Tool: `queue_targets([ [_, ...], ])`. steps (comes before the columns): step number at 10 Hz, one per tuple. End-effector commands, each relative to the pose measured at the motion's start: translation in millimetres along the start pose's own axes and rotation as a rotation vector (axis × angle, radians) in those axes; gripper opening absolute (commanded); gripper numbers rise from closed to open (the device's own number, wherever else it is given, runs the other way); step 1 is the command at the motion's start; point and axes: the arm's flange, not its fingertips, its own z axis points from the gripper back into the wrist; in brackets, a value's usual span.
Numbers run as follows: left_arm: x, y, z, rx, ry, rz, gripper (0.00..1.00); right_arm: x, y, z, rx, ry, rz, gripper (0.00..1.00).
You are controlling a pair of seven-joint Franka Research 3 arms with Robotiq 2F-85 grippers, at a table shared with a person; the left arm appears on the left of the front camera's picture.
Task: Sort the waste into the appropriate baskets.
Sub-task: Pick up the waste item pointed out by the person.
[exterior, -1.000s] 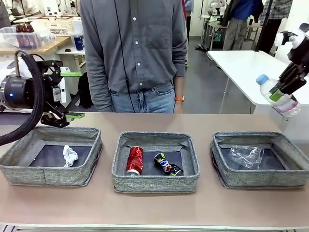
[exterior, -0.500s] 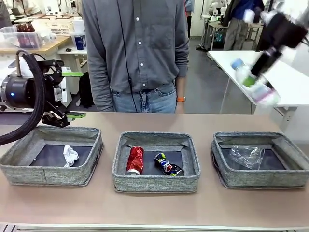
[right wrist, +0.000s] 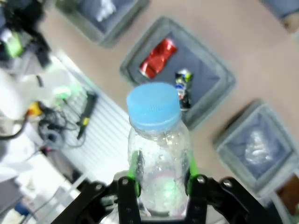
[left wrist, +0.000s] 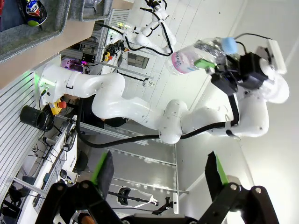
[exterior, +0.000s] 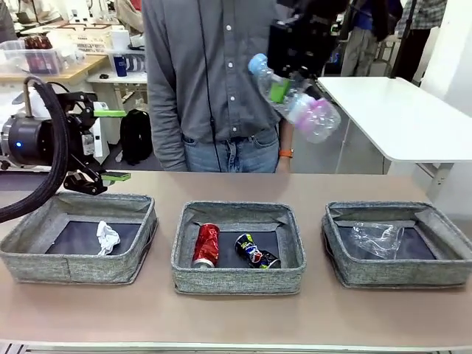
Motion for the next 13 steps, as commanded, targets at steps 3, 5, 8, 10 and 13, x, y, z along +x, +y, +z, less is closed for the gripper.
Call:
queue_targets([
  [3, -1.8, -3.9, -0.4, -0.004, -0.01, 0.012, 1.0, 51.4, 61.8, 48.7, -0.098, 0.042, -0.01, 0.42],
  [5, -1.8, -3.9, -0.4, -0.004, -0.01, 0.012, 1.0, 64.8, 64.2, 79.7, -0.093, -0.006, -0.087, 0.42],
  [8, -1.8, -3.9, -0.4, -0.004, -0.01, 0.012, 1.0, 47.6, 52.6, 71.4, -0.082, -0.036, -0.07, 0.42],
  [10, -1.8, -3.9, -0.4, -0.004, -0.01, 0.012, 1.0, 47.6, 52.6, 71.4, -0.082, -0.036, -0.07, 0.42],
  [13, -1.8, -3.9, -0.4, -0.004, -0.01, 0.012, 1.0, 60.5, 43.8, 43.3, 0.007, -0.013, -0.117, 0.42],
])
